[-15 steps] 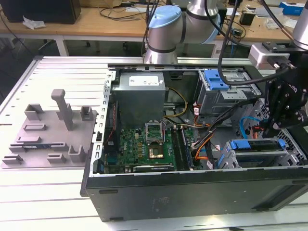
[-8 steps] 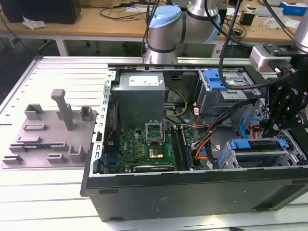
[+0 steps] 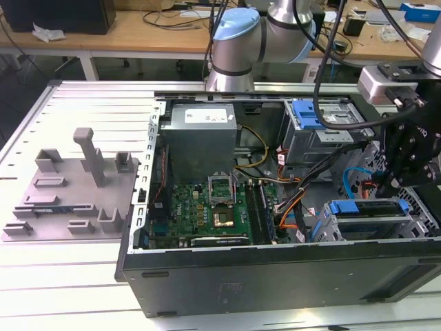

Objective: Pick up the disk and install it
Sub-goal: 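Insert the first disk wire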

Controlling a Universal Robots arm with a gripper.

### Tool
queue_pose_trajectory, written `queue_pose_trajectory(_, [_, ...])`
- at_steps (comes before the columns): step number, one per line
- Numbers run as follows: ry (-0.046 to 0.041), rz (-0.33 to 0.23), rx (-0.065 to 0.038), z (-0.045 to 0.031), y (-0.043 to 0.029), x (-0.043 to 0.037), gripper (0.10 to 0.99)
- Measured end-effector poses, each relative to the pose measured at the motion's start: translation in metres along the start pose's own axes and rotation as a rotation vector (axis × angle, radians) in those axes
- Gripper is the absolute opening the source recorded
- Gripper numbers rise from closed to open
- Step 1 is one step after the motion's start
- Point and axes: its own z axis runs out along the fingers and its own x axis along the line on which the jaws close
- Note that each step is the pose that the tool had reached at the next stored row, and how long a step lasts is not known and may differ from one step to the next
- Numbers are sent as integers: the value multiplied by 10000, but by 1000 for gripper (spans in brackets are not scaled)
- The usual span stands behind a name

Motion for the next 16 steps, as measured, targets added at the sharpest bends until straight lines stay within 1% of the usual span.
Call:
queue_pose_trajectory(3, [1, -8, 1, 1, 4, 38, 161])
queue_pose_trajectory(5, [0, -11, 0, 3, 4, 49, 161])
queue_pose_trajectory(13, [1, -12, 1, 2, 5, 49, 161])
queue_pose_trajectory(16, [1, -11, -15, 2, 2, 47, 161])
